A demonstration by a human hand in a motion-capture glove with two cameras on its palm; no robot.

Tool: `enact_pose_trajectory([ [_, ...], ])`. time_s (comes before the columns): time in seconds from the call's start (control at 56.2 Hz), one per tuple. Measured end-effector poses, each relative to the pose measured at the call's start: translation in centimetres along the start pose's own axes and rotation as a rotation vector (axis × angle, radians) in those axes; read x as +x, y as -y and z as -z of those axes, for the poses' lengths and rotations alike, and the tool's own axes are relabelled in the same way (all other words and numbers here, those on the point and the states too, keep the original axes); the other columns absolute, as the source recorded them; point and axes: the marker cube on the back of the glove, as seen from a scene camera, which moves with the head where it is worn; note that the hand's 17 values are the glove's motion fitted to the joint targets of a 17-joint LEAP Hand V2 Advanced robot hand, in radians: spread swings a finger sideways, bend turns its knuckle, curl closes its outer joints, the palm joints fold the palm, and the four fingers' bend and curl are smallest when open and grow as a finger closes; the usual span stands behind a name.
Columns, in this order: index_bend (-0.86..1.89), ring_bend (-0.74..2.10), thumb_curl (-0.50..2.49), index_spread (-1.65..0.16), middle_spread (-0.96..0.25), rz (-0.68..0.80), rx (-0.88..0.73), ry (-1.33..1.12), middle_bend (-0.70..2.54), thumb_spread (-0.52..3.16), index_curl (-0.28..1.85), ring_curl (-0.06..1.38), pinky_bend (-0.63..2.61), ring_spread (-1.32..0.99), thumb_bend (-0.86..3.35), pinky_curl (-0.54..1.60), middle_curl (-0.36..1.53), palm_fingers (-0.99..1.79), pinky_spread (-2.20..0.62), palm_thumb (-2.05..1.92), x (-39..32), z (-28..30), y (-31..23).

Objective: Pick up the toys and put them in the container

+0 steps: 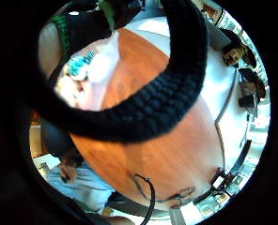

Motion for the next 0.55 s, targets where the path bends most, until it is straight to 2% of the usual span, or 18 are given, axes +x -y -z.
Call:
enact_pose_trajectory([
  [0.107,0.17,0.29,0.38,-0.32,0.02,-0.038,-0.059,-0.011,0.14,1.55,0.40,0.38,0.92,0.01,0.03,0.34,0.27,-0.08,0.02,0.08,3.8,-1.1,-4.2],
  [0.338,0.18,0.31,0.34,-0.32,0.02,-0.094,-0.038,0.034,0.14,1.58,0.39,0.39,0.90,0.01,0.03,0.33,0.25,-0.06,0.02,0.07,11.5,-3.2,-12.9],
  [0.551,0.21,0.31,0.32,-0.31,0.02,-0.152,-0.060,0.084,0.15,1.58,0.40,0.39,0.87,0.01,0.04,0.33,0.24,-0.04,0.02,0.08,15.9,-7.8,-17.7],
])
